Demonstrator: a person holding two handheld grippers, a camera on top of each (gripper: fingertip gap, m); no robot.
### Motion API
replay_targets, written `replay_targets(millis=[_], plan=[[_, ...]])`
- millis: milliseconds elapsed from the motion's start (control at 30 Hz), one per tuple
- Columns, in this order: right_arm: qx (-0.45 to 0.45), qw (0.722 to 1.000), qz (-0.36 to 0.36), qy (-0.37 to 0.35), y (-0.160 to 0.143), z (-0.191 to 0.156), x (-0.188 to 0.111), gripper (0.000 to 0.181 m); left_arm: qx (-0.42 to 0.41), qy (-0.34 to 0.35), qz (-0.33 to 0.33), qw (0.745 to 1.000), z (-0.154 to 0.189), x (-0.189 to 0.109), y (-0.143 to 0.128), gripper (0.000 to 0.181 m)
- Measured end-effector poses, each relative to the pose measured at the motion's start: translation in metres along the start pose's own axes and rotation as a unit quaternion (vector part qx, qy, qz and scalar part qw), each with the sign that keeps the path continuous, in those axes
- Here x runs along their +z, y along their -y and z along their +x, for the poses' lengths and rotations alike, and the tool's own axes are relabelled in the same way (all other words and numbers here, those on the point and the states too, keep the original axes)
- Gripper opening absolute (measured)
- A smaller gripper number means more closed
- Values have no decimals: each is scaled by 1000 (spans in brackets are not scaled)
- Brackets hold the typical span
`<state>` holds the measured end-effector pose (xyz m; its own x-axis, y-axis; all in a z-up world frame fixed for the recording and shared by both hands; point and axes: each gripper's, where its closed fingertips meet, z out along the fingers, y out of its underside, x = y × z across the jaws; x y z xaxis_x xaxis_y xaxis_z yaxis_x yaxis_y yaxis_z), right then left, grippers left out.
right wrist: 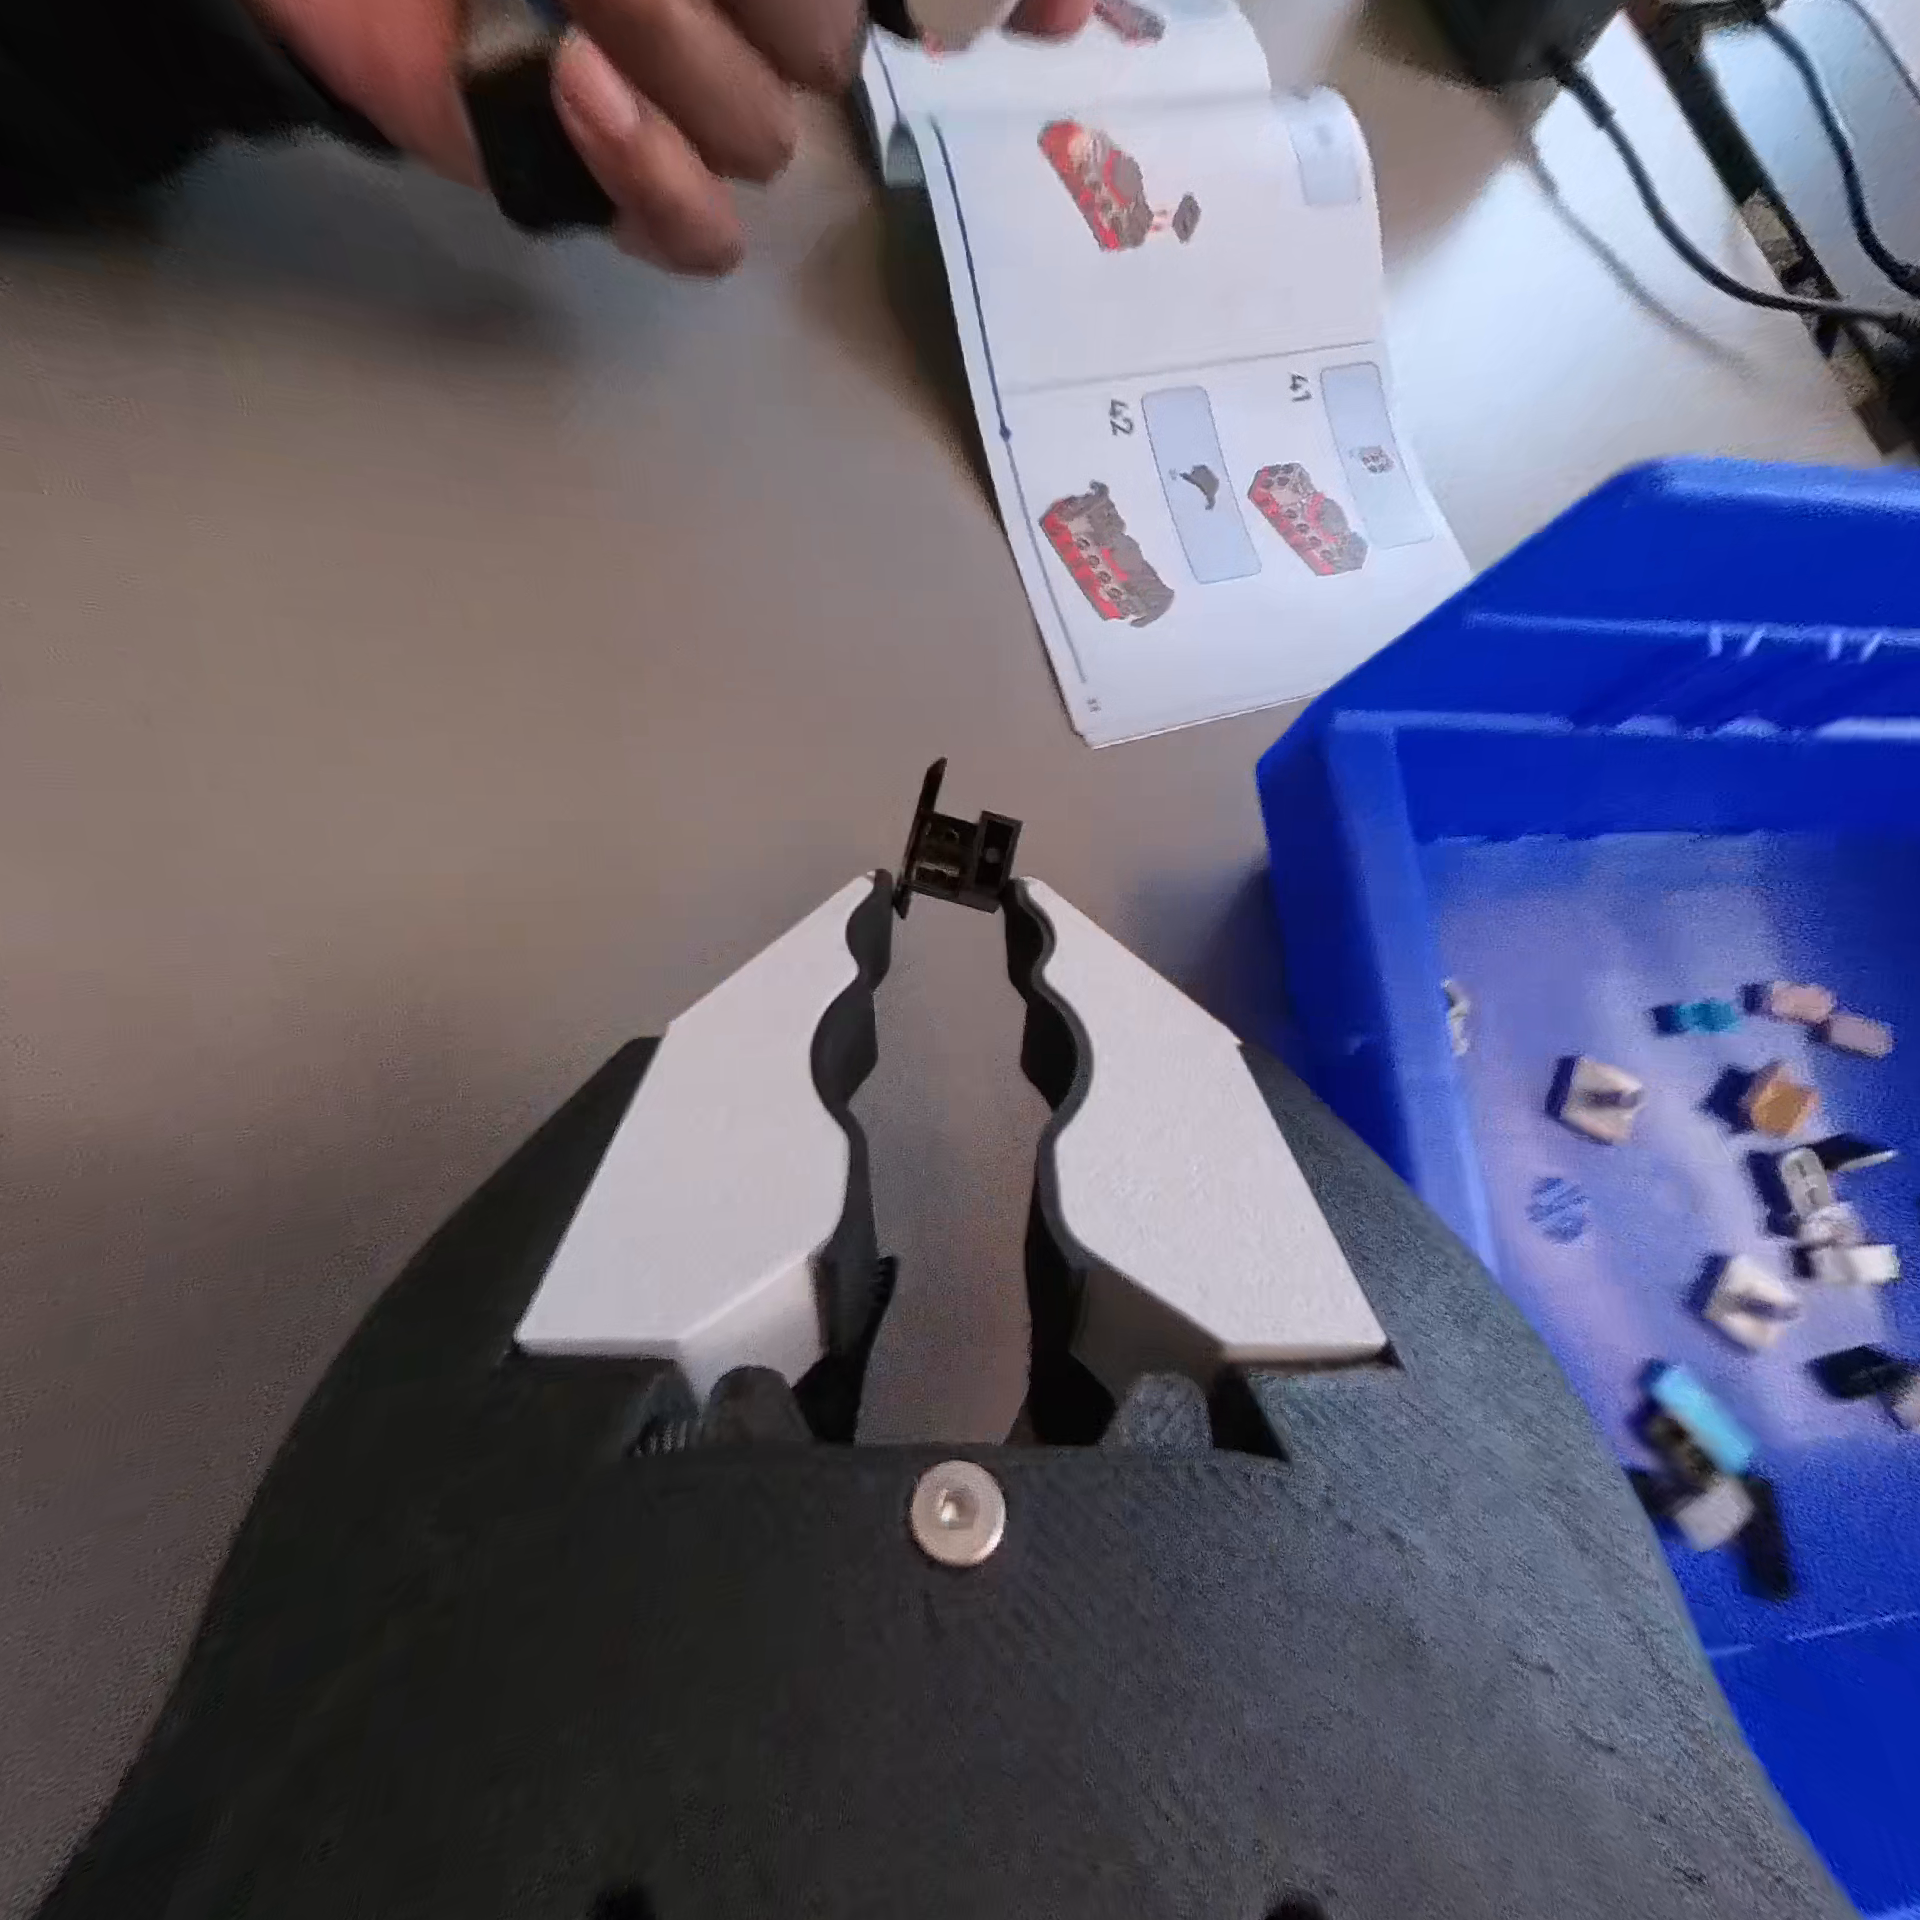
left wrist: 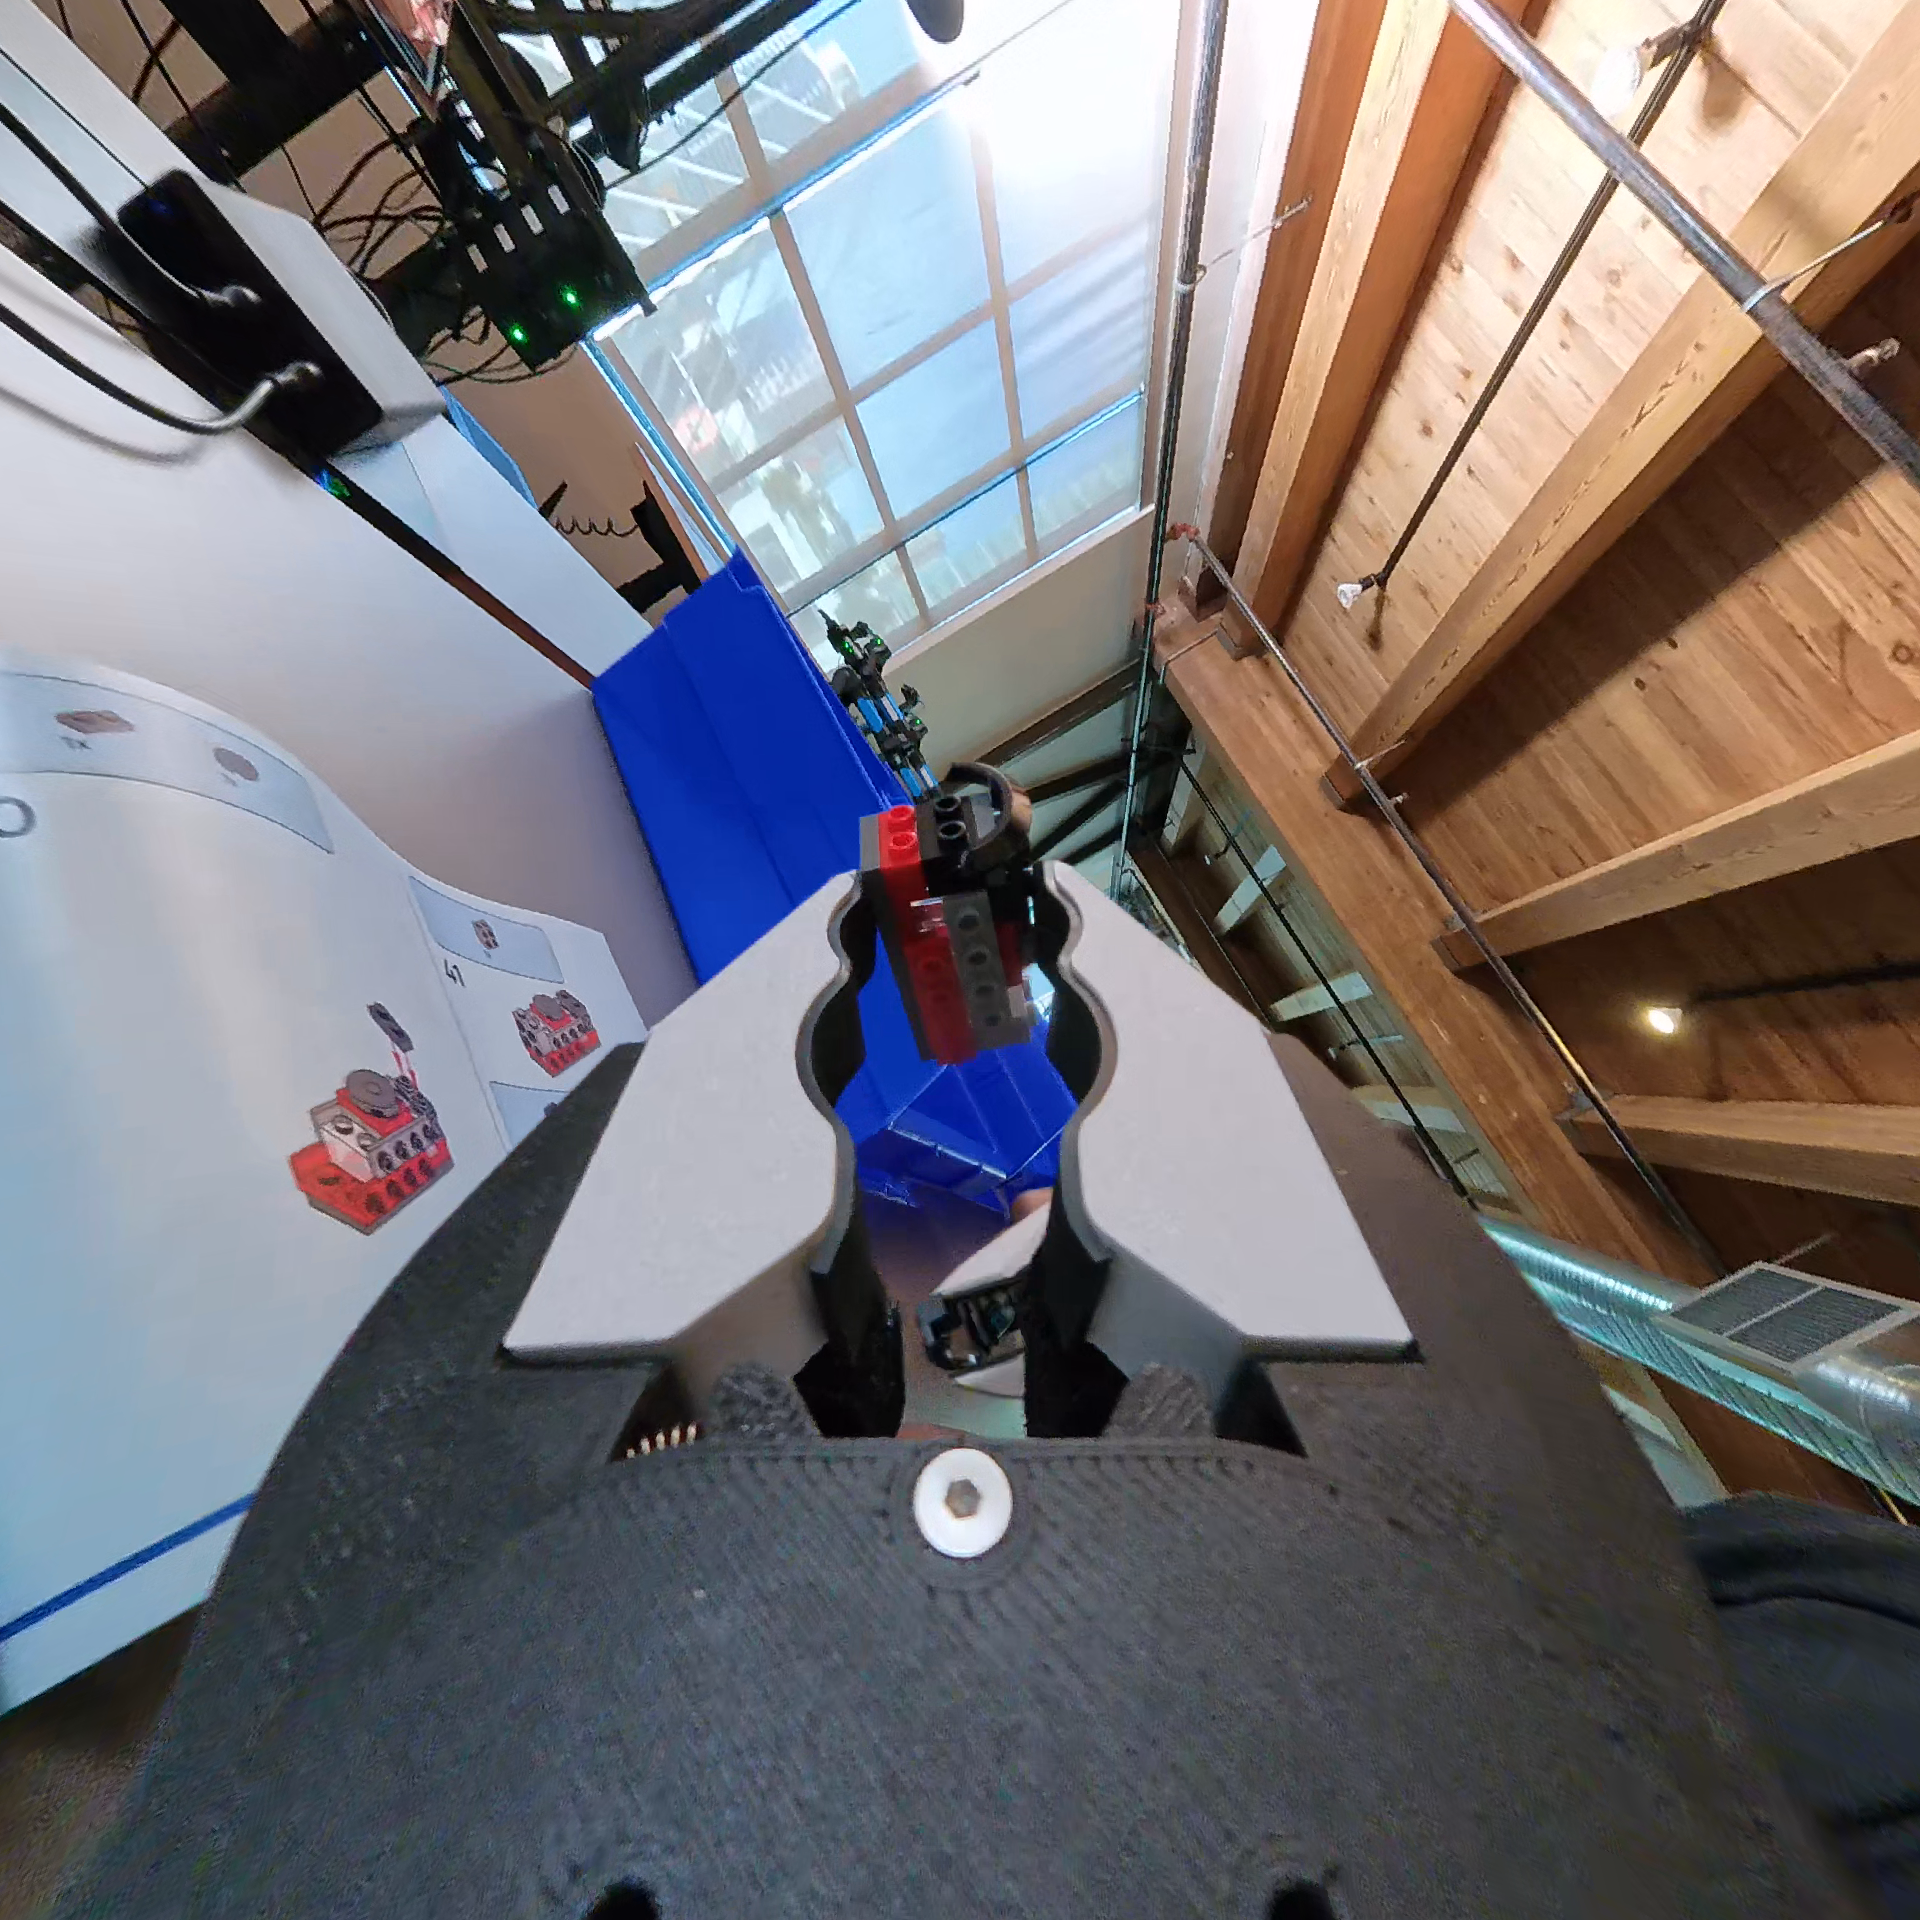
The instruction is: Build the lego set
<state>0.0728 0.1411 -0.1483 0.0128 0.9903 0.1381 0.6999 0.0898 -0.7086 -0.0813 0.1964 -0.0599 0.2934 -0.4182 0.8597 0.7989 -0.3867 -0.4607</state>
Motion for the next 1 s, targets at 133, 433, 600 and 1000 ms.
replay_targets(millis=[133,433,600,1000], plan=[[-48,998,-47,15,0,9,10,22,-1,4,4,1000,-3,-2,3,30],[-15,999,21,42,23,1,-3,30,-19,-13,-8,1000,2,1,-3,30],[41,999,20,14,6,4,-10,32,-19,-17,-16,1000,5,2,-8,30],[163,985,11,-61,-16,-10,16,23,-41,-30,-55,997,12,8,-28,30]])
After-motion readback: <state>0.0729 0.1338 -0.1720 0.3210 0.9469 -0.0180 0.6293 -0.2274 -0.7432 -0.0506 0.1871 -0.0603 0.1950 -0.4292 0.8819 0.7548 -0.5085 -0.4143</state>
